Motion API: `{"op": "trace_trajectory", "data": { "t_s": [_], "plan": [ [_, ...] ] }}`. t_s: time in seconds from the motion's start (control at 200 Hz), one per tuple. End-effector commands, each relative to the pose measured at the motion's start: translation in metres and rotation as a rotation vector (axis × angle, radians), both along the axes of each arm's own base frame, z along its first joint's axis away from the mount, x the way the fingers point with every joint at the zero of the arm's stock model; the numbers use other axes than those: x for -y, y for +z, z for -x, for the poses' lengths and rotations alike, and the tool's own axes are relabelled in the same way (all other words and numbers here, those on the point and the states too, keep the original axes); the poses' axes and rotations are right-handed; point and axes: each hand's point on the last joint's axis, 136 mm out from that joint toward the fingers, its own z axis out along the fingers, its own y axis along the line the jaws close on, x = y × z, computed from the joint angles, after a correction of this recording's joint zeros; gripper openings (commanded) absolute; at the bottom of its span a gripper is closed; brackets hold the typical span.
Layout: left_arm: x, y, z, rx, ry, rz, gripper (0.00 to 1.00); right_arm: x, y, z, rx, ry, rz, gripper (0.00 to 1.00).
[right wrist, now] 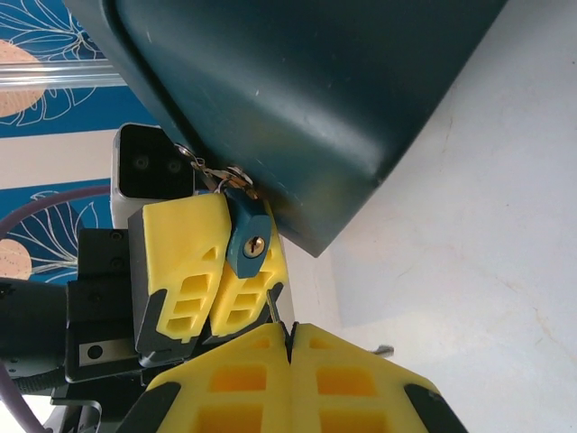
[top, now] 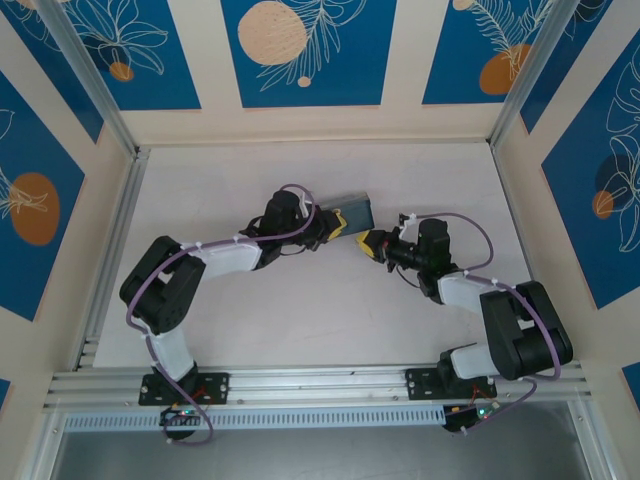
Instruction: Unlock the padlock with the key
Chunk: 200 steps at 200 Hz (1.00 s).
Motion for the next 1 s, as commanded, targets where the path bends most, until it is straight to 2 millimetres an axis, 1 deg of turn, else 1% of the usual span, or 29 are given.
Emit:
{"op": "trace_trajectory", "data": {
  "t_s": [0.0, 0.48, 0.995],
  "plan": [
    [0.001, 0.024, -0.003, 0.069, -0.023, 0.051, 0.0, -0.004, 0.008, -0.007, 0.027, -0.004, -0.011, 0.0],
    [0.002, 0.022, -0.003, 0.066, -0.028, 0.043, 0.0, -0.006, 0.01, -0.017, 0.026, -0.012, -0.024, 0.0],
    [0.002, 0.022, -0.002, 0.068, -0.032, 0.041, 0.0, -0.011, 0.011, -0.022, 0.025, -0.006, -0.03, 0.0]
  ]
}}
